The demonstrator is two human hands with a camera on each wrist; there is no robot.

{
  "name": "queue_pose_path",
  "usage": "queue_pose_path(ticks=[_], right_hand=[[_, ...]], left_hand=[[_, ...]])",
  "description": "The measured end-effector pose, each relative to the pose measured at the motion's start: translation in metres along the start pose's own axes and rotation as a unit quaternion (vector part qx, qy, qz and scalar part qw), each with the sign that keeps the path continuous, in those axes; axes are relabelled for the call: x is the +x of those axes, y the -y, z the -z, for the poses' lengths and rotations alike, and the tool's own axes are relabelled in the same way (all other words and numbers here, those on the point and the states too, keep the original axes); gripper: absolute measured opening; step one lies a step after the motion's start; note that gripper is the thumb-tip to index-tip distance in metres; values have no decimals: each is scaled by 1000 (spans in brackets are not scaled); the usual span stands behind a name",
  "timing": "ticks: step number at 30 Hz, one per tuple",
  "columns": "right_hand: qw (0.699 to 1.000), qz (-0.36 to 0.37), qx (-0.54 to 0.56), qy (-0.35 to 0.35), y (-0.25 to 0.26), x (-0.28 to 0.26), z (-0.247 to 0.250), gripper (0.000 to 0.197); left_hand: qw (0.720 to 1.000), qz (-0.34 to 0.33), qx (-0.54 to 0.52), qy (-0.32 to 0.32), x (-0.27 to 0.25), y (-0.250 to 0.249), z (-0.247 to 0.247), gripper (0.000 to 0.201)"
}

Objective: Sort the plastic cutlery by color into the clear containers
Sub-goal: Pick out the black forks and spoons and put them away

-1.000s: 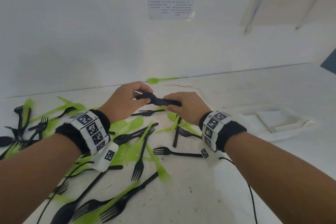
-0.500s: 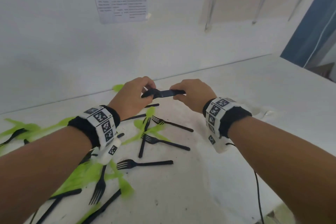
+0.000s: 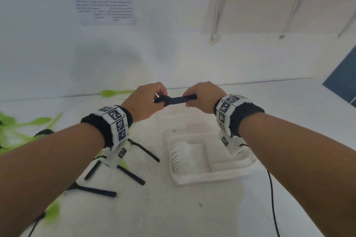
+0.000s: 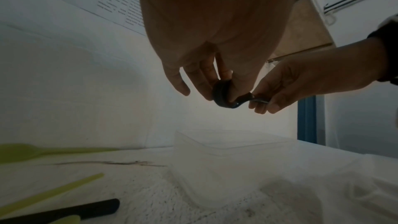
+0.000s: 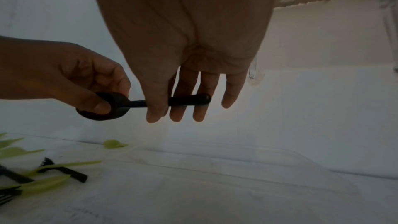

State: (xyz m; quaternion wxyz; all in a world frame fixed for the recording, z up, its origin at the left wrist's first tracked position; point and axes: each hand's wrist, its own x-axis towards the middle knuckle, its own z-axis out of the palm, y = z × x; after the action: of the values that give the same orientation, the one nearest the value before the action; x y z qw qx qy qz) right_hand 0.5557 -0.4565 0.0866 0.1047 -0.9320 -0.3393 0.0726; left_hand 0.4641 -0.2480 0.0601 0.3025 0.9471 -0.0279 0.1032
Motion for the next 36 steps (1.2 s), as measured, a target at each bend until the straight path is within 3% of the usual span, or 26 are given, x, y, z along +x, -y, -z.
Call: queue_pose_path(ticks=[7, 14, 18, 24, 29, 36], right_hand=[[998, -5, -67, 18, -32, 52, 1, 17], [988, 15, -114, 100, -52, 98, -9, 19], [972, 58, -180, 137, -54, 110, -22, 21], [960, 100, -210, 153, -45, 126, -31, 32], [957, 109, -217, 160, -40, 135, -38, 29], [962, 59, -222, 149, -44, 140, -52, 12]], left_hand=[[998, 36, 36, 19, 43, 11, -22, 14], [992, 62, 97, 53, 80, 32, -45, 12], [983, 92, 136, 78, 86, 43, -59, 19], [978, 134, 124, 103, 88, 53, -66, 13], [975, 131, 158, 90, 91, 56, -71, 11], [979, 118, 159, 52, 90, 59, -78, 11]])
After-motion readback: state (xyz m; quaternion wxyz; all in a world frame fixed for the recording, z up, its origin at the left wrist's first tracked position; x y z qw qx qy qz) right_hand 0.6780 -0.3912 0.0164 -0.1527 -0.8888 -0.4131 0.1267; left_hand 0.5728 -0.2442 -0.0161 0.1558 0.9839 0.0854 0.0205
